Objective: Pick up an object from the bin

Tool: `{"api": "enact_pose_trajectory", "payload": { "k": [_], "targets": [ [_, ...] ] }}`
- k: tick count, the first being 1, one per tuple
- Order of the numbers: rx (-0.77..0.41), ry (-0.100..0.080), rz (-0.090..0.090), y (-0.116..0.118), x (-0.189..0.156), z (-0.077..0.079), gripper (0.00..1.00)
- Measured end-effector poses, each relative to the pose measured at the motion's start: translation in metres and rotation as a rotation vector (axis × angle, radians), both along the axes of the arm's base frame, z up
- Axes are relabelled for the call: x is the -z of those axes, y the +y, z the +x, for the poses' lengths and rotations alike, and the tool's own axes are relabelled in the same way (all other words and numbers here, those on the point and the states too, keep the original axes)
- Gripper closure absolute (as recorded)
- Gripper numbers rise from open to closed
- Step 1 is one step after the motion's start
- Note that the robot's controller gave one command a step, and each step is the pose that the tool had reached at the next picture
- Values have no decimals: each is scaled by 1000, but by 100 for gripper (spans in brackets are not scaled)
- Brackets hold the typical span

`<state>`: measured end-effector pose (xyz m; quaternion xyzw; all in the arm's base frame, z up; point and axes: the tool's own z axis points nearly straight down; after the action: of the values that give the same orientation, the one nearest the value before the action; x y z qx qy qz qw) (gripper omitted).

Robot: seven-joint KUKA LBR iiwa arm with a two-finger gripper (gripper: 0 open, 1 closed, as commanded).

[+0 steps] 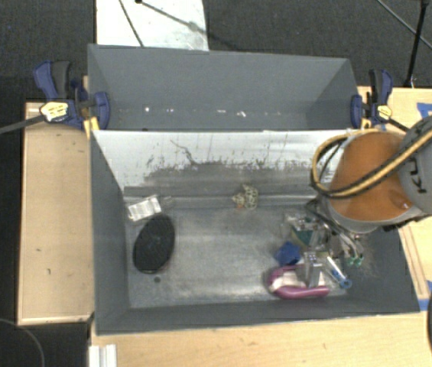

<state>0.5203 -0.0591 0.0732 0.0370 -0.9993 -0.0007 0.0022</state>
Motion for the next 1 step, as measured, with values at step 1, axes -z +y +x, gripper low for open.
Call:
{"api": "enact_pose_trajectory", "payload": {
  "k": [1],
  "targets": [
    [-2, 11, -2, 0, -5, 0, 100]
  ]
}}
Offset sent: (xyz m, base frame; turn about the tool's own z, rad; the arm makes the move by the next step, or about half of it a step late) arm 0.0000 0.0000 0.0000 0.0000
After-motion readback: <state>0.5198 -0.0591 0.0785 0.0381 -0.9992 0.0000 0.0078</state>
